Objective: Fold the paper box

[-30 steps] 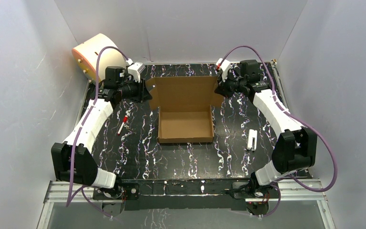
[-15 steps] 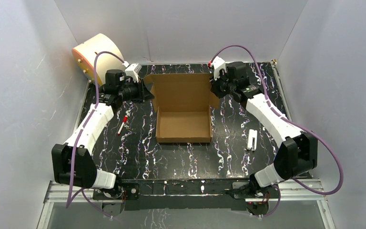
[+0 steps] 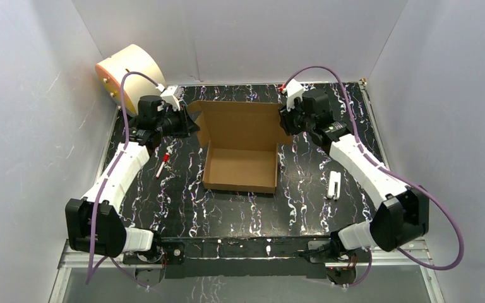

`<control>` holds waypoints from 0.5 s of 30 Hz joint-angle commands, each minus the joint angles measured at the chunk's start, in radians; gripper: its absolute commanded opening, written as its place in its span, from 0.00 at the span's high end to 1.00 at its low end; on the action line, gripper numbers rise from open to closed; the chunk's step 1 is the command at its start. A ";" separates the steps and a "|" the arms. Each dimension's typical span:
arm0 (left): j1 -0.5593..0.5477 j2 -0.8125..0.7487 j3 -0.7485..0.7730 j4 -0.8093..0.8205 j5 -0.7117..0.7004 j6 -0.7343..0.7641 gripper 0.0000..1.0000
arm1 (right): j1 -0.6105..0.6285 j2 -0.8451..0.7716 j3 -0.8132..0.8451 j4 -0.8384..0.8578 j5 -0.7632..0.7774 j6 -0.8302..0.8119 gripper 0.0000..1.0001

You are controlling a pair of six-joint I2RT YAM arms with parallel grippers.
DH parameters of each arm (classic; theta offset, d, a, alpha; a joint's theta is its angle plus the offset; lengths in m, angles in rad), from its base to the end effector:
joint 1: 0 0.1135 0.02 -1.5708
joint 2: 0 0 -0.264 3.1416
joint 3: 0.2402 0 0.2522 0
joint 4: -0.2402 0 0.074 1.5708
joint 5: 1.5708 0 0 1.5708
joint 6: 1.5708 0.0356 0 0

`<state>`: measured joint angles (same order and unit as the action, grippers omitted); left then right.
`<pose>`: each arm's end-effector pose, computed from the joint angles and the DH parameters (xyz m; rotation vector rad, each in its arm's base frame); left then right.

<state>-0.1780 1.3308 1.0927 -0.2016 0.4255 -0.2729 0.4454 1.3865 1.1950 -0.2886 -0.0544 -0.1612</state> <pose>0.2983 -0.0686 0.3252 0.1810 2.0326 -0.7125 0.2886 0.1399 0.3347 -0.6470 1.9538 0.2322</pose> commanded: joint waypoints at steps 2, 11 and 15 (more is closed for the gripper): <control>0.000 -0.052 0.005 -0.047 -0.065 0.026 0.85 | -0.004 -0.075 -0.028 0.026 0.026 -0.025 0.57; -0.008 -0.080 -0.007 -0.047 -0.083 0.001 0.84 | -0.005 -0.083 -0.040 -0.018 0.019 0.036 0.74; -0.029 -0.091 -0.005 -0.047 -0.116 -0.042 0.83 | -0.002 -0.071 -0.041 -0.025 0.027 0.115 0.81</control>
<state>-0.1890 1.2911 1.0870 -0.2394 0.3428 -0.2707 0.4454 1.3323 1.1610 -0.3199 -0.0483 -0.1314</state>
